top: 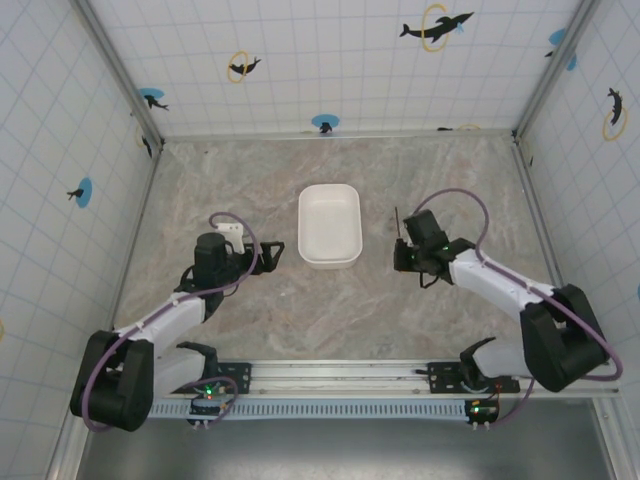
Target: Put the screwdriver in the bin
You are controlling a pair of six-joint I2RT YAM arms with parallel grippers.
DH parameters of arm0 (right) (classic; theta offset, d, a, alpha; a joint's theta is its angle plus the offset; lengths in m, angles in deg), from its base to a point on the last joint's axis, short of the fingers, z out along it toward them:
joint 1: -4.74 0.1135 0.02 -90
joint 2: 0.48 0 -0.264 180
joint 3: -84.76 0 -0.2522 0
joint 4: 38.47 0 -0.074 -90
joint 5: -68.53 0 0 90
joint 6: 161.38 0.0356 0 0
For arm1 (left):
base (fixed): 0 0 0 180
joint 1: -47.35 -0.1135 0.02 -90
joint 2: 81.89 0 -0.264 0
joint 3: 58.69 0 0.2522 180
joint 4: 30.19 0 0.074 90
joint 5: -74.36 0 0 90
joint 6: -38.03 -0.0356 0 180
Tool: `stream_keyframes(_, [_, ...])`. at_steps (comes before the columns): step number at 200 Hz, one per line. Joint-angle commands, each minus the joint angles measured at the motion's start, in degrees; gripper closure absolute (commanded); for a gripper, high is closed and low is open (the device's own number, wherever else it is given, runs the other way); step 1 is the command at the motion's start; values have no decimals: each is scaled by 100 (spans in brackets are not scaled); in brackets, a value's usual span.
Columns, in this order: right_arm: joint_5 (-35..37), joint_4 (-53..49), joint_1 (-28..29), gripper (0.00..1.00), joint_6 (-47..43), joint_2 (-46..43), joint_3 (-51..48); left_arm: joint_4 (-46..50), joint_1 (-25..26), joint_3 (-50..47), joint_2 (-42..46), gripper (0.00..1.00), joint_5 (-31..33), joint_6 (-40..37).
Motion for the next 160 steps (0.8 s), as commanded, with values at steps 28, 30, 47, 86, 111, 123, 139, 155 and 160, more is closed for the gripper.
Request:
stream_keyframes(28, [109, 44, 77, 96, 252, -437, 1523, 131, 45, 168, 142, 2, 54, -157])
stream_keyframes(30, [127, 54, 97, 96, 251, -425, 1571, 135, 48, 171, 151, 2, 49, -161])
stream_keyframes(47, [442, 23, 281, 97, 207, -237, 2067, 124, 51, 155, 151, 2, 34, -171])
stream_keyframes(86, [1328, -153, 947, 97, 386, 467, 2967, -11, 51, 83, 118, 2, -44, -174])
stream_keyframes(111, [1581, -269, 1342, 93, 750, 1012, 3343, -45, 51, 70, 113, 2, -77, -209])
stream_keyframes(123, [1488, -416, 1462, 93, 912, 1308, 3551, -45, 47, 70, 106, 2, -85, -212])
stream_keyframes(139, [1371, -727, 1607, 93, 1065, 1753, 3845, -45, 52, 61, 94, 2, -118, -225])
stream_keyframes(155, [1321, -950, 1728, 92, 1144, 2137, 4057, -56, 71, 50, 70, 2, -116, -237])
stream_keyframes(160, [1297, -1002, 1760, 92, 1171, 2233, 4097, -58, 67, 41, 69, 2, -99, -241])
